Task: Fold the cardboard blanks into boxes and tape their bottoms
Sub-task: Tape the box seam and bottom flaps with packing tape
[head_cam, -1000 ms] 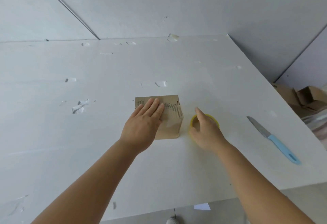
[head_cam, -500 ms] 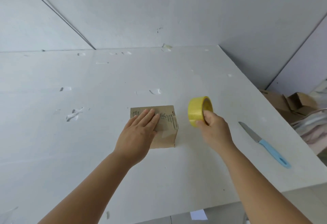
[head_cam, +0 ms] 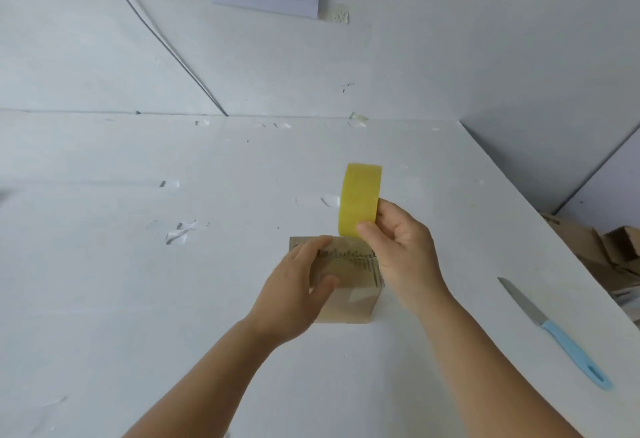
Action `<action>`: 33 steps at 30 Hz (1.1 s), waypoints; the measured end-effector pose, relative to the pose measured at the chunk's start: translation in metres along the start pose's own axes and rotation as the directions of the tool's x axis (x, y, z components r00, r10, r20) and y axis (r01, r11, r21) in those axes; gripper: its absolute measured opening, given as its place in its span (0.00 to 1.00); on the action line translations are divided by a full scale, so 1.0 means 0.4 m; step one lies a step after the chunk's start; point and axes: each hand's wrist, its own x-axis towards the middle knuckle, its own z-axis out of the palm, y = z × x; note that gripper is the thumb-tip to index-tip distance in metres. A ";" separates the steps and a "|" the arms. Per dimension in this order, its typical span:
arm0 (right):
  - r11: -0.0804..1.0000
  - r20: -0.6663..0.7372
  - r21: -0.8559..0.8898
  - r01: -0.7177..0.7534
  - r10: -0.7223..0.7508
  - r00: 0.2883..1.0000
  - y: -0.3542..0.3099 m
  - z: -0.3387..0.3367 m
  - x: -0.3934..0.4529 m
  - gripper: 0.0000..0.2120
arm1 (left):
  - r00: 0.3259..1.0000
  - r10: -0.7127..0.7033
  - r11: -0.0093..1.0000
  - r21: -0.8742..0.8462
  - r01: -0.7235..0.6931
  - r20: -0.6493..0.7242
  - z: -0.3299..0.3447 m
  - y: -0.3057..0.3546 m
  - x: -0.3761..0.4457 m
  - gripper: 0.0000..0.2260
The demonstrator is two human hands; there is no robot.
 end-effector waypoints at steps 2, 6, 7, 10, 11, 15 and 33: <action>0.987 0.030 -0.155 0.035 -0.030 0.999 0.016 0.005 0.001 0.16 | 0.998 -0.048 0.995 -0.094 0.044 -0.044 -0.015 0.008 0.004 0.23; 0.940 0.043 -0.323 0.113 -0.104 0.994 0.037 0.012 0.002 0.14 | 0.995 -0.043 0.938 -0.347 0.008 -0.092 -0.062 0.055 0.029 0.23; 0.931 0.048 -0.333 0.147 -0.139 0.989 0.042 0.014 0.003 0.16 | 0.994 -0.051 0.919 -0.394 0.008 -0.098 -0.072 0.066 0.036 0.22; 0.893 0.070 -0.370 0.257 -0.249 0.966 0.062 0.022 0.001 0.22 | 0.981 -0.160 0.867 -0.491 0.086 -0.110 -0.092 0.094 0.056 0.22; 0.870 0.077 -0.394 0.297 -0.290 0.954 0.070 0.024 0.002 0.21 | 0.972 -0.198 0.852 -0.512 0.108 -0.125 -0.095 0.100 0.062 0.20; 0.739 0.094 -0.486 0.467 -0.487 0.868 0.085 0.019 0.011 0.17 | 0.947 -0.274 0.822 -0.551 0.140 -0.169 -0.094 0.108 0.069 0.15; 0.986 -0.110 -0.045 0.161 -0.165 0.980 0.003 -0.016 0.024 0.21 | 0.986 -0.145 0.792 -0.607 0.067 -0.080 -0.101 0.069 0.050 0.24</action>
